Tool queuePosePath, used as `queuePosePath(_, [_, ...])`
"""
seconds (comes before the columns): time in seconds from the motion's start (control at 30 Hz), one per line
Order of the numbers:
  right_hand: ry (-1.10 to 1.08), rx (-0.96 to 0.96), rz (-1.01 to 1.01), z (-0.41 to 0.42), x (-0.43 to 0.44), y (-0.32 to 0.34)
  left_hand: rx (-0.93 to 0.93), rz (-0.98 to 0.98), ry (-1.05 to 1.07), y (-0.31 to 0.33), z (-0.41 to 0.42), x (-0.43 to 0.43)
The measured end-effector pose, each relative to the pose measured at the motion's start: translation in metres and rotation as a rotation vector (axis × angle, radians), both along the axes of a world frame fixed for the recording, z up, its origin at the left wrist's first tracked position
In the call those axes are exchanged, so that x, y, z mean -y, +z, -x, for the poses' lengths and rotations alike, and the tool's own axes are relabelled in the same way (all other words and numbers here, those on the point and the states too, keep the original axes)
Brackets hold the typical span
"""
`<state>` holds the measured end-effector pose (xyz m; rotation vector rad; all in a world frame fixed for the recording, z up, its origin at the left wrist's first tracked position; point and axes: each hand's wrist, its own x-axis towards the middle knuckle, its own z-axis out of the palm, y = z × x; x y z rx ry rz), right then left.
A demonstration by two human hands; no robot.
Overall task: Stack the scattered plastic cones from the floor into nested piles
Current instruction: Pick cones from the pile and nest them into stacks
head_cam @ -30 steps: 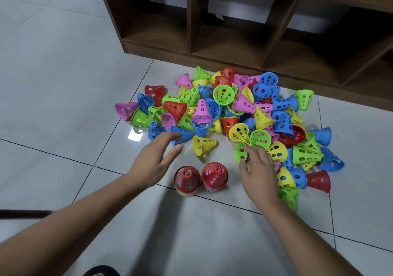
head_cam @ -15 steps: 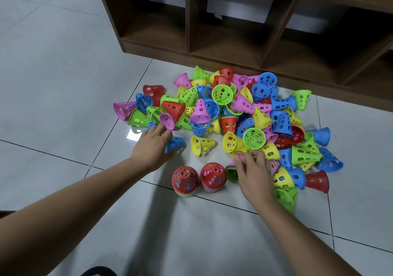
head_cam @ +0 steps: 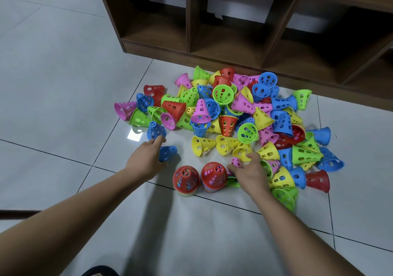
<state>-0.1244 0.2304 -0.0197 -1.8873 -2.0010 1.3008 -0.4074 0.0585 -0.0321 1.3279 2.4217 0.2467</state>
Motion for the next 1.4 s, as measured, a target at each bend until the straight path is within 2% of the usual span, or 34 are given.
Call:
queuePosePath(0.3, [0.043, -0.332, -0.284, -0.004, 0.002, 0.022, 0.216, -0.376, 0.225, 0.058, -0.029, 0.011])
queuePosePath(0.47, [-0.012, -0.493, -0.366, -0.001, 0.017, 0.054, 0.448, -0.54, 0.262, 0.093, -0.064, 0.021])
queuePosePath(0.6, [0.026, -0.6, -0.397, 0.0, 0.04, 0.071, 0.604, -0.593, 0.245, 0.098, -0.094, 0.03])
queuePosePath(0.83, [-0.007, -0.769, -0.349, -0.001, 0.061, 0.083, 0.613, -0.75, 0.247, 0.097, -0.112, 0.044])
queuePosePath(0.93, [-0.047, -0.848, -0.321, -0.001, 0.063, 0.089, 0.615, -0.729, 0.211, 0.098, -0.121, 0.047])
queuePosePath(1.17, [0.041, -0.738, -0.274, -0.002, 0.088, 0.071, 0.55, -0.542, 0.164, 0.077, -0.121, 0.052])
queuePosePath(1.3, [0.203, -0.52, -0.376, -0.008, 0.093, 0.052, 0.455, -0.472, 0.112, 0.061, -0.116, 0.056])
queuePosePath(1.4, [0.255, -0.459, -0.417, -0.01, 0.093, 0.044, 0.427, -0.447, 0.1, 0.054, -0.111, 0.058])
